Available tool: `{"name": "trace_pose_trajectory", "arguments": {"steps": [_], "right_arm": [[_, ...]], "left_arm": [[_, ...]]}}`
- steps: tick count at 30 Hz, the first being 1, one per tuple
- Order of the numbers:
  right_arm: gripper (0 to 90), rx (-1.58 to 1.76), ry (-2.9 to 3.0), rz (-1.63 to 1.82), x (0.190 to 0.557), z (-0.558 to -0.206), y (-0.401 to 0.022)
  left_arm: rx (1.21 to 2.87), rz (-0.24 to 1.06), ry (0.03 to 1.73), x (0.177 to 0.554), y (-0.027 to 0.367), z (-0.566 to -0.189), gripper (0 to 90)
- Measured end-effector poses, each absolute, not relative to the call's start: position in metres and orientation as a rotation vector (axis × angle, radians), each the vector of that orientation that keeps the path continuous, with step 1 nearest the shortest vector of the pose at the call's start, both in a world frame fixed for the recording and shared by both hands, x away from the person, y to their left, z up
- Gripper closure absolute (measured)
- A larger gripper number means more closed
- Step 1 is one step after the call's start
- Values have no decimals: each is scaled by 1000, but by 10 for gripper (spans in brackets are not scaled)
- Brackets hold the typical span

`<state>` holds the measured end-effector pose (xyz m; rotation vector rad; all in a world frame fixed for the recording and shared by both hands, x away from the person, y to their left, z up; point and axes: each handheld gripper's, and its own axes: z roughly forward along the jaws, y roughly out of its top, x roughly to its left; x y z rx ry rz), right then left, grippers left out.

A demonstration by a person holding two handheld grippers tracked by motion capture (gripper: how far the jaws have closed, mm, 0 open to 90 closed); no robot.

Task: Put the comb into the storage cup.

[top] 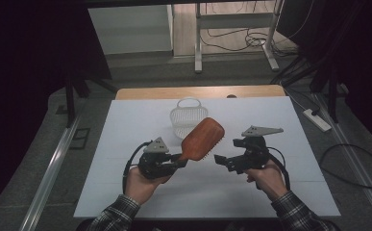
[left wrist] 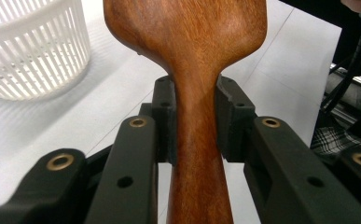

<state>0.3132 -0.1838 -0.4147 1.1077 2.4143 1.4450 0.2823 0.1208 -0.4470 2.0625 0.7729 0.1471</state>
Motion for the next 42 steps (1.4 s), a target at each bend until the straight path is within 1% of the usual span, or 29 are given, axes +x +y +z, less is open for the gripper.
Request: {"name": "trace_pose_trajectory", "arguments": {"steps": [17,42], "right_arm": [[0,1177,2424,1422,327,-411,-160],[0,1303,2443,1565,347,-414,-139]], "left_arm": [[2041,148,749,280,119,-445,718],[2025,155,746,279,117,-445,718]]}}
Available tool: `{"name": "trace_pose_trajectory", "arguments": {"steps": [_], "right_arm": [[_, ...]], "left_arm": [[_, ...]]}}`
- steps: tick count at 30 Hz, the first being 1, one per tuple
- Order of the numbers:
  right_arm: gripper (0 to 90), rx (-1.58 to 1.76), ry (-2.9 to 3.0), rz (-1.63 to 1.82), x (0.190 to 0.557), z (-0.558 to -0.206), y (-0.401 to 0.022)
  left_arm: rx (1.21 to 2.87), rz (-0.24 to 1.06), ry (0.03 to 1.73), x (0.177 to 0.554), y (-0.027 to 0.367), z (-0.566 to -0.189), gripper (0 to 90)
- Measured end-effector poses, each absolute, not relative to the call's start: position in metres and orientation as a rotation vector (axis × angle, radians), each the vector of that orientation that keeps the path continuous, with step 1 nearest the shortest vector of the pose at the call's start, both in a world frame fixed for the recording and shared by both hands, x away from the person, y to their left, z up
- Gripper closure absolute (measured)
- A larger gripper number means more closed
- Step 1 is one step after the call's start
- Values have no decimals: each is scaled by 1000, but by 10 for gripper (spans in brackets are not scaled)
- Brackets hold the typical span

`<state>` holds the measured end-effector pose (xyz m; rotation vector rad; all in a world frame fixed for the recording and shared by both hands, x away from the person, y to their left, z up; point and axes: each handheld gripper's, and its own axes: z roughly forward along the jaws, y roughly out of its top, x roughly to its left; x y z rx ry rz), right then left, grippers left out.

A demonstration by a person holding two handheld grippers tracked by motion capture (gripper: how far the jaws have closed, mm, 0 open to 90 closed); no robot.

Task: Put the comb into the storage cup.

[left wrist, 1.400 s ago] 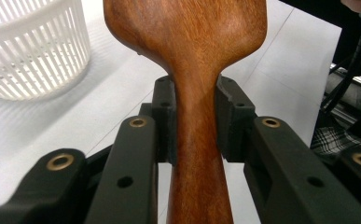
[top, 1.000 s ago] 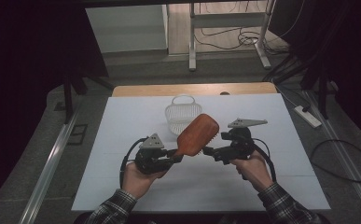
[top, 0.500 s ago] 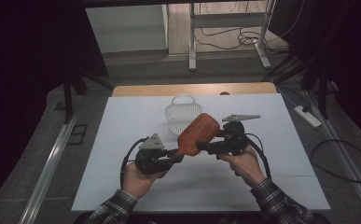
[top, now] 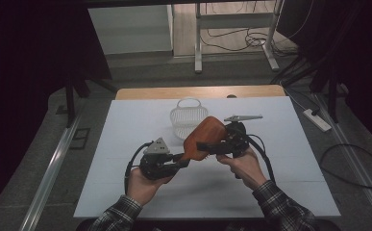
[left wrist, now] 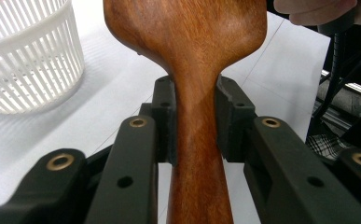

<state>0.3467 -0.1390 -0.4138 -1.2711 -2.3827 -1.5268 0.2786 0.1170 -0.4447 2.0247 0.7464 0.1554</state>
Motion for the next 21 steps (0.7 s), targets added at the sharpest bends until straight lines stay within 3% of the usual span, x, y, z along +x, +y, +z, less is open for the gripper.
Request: {"name": "trace_pose_trajectory", "arguments": {"steps": [11,21], "right_arm": [[19,-1290,-2301,-1538,352,-415,-135],[215,-1306,-2235,-1589,352,-416,-142]], "left_arm": [[2024,155,746,278,115,-445,718],[2017,163,747,278,115,-445,718]]}}
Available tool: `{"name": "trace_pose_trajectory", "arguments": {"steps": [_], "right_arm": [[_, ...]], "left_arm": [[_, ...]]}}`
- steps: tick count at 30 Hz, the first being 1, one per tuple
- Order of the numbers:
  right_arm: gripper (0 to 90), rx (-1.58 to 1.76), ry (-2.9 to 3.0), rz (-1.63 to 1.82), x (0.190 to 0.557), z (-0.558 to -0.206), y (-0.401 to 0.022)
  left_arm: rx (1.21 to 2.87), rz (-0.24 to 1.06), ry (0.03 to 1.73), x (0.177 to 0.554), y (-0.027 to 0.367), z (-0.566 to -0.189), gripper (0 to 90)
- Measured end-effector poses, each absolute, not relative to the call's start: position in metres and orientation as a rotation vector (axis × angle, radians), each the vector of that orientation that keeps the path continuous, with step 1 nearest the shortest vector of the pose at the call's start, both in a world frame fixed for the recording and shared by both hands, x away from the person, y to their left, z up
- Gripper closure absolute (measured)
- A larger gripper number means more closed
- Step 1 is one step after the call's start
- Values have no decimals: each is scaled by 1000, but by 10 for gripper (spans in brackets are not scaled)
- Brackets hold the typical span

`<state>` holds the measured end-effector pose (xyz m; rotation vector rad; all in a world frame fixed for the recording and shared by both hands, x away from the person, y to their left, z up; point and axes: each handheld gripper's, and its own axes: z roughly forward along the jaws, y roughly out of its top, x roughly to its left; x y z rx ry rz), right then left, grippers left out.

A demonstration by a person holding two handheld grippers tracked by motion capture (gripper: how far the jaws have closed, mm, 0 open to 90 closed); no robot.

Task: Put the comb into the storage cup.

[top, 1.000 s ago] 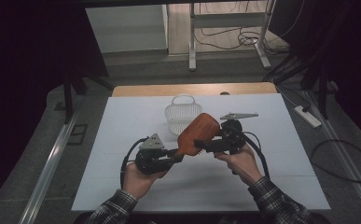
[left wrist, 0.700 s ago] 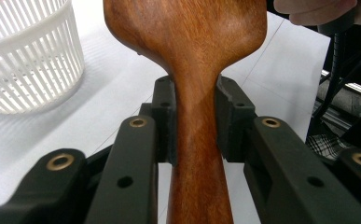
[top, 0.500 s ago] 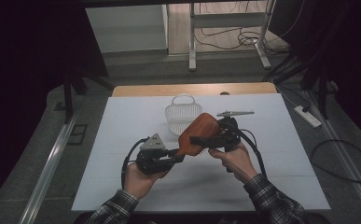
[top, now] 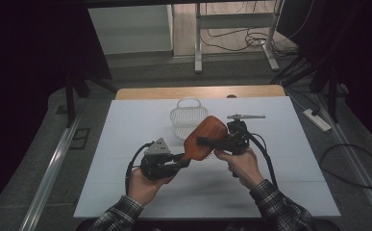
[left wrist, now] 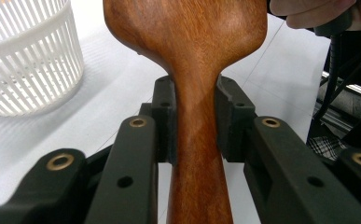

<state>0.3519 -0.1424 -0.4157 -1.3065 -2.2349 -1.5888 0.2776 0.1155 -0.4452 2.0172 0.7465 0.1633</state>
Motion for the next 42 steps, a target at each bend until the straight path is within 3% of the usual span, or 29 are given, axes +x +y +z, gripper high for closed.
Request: {"name": "trace_pose_trajectory", "arguments": {"steps": [13,26,42], "right_arm": [[451,-1319,-1937,-1623,357,-419,-157],[523,-1288,-1937,-1617,354,-416,-156],[524,-1304,-2093,-1638,350,-411,-156]], "left_arm": [[2044,153,744,280,112,-450,721],[2067,98,744,283,109,-453,705],[2075,85,794,287,120,-456,431]]}}
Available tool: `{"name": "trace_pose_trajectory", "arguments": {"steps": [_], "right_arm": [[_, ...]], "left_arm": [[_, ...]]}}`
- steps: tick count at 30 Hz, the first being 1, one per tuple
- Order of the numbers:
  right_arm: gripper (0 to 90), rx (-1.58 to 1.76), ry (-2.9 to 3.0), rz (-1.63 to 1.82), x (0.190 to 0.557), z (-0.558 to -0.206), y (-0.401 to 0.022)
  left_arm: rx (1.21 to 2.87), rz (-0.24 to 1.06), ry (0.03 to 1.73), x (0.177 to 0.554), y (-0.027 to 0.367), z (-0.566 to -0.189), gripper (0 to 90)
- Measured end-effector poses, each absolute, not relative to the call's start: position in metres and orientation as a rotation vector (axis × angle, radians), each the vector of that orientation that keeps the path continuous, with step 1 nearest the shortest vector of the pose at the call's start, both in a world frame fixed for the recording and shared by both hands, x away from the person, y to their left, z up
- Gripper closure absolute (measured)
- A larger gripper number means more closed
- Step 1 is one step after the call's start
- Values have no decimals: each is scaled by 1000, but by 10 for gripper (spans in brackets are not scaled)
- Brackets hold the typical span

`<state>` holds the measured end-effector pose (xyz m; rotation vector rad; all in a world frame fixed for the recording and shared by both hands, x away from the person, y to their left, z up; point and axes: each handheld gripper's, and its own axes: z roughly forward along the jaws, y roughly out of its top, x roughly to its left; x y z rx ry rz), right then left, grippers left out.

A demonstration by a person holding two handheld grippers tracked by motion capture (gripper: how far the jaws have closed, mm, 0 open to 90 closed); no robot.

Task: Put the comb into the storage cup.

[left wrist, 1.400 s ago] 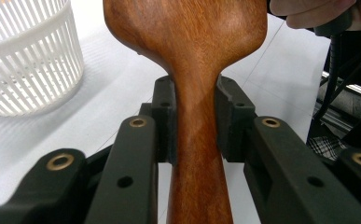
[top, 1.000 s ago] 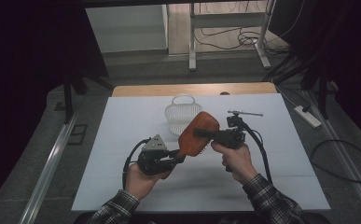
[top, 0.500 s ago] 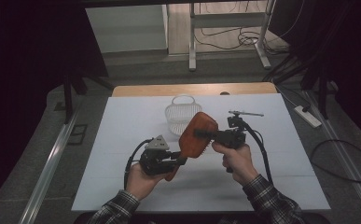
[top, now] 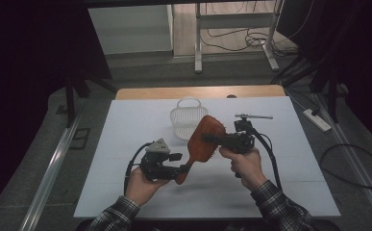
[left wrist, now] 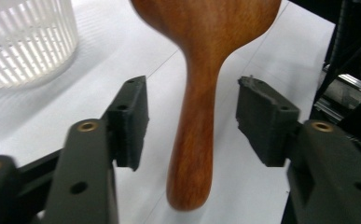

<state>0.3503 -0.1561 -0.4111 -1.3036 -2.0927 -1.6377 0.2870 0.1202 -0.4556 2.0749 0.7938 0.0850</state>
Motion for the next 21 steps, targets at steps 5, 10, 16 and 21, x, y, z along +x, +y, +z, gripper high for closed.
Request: {"name": "trace_pose_trajectory", "arguments": {"steps": [5,10,16,21], "right_arm": [[524,-1307,-2115,-1647,351,-410,-158],[524,-1312,-2138,-1653,351,-407,-161],[523,-1319,-2159,-1664,352,-405,-164],[523,-1324,-2172,-1667,352,-403,-165]], "left_arm": [[2090,92,799,288,122,-458,355],[2093,93,817,287,127,-459,302],[2084,90,841,286,134,-459,223],[2086,96,856,285,139,-459,155]]}}
